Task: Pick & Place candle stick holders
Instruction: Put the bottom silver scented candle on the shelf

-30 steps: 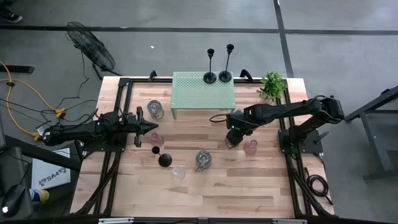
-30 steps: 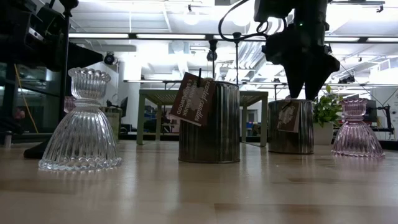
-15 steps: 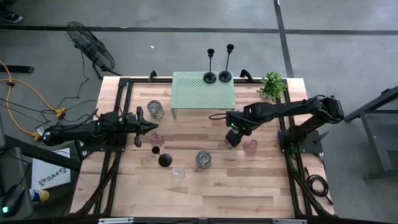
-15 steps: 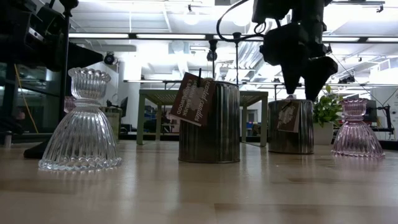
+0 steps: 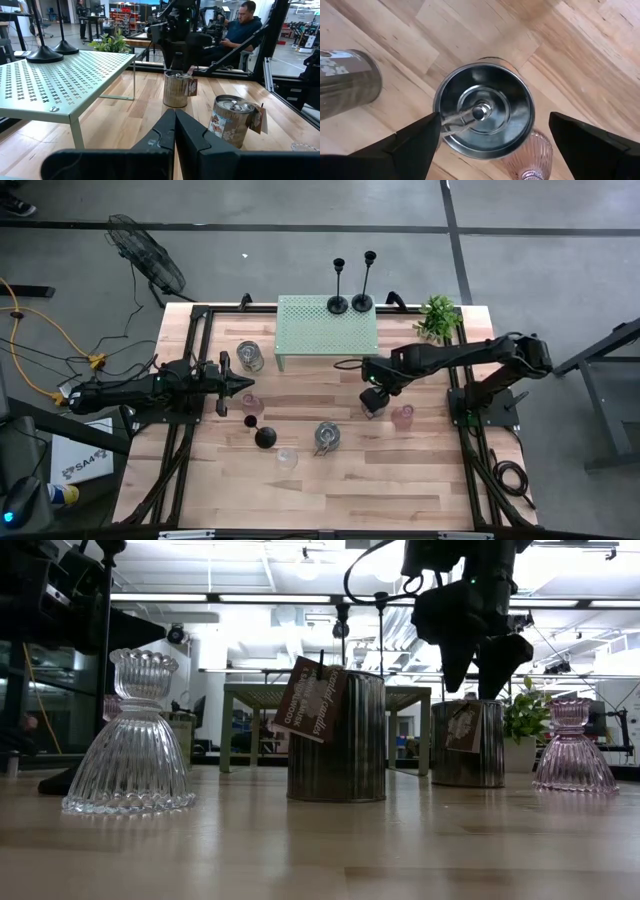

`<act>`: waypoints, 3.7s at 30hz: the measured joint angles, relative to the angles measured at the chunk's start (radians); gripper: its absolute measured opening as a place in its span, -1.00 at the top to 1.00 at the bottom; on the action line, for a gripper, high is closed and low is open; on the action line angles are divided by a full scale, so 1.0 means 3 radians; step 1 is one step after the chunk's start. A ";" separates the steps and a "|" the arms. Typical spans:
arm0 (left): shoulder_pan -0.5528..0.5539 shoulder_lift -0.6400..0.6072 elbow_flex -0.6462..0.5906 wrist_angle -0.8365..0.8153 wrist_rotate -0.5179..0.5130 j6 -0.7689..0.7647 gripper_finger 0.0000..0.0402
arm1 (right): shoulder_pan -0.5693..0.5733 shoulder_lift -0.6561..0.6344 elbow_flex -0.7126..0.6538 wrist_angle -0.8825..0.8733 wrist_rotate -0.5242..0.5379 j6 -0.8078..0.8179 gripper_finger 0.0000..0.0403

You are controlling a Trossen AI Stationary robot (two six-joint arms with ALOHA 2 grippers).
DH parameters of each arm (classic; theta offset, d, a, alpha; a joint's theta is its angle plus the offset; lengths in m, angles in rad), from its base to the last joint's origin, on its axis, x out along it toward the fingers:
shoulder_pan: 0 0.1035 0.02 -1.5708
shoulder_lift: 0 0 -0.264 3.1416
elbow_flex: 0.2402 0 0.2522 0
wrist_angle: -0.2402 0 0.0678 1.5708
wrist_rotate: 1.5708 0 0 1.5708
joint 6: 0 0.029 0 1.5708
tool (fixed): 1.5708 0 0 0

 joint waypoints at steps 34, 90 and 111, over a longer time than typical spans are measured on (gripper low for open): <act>0.0000 0.0000 0.0001 0.0000 0.0000 0.0000 1.00 | -0.0371 0.0275 -0.0006 0.0053 -0.0696 -0.0188 -0.80; 0.0000 0.0000 0.0003 0.0000 0.0000 -0.0001 1.00 | 0.0213 -0.0246 0.0003 0.0174 -0.0132 0.0027 -0.80; 0.0000 0.0000 0.0003 0.0000 0.0000 -0.0001 1.00 | 0.0577 -0.0246 0.0003 0.0635 0.0080 -0.0411 -0.80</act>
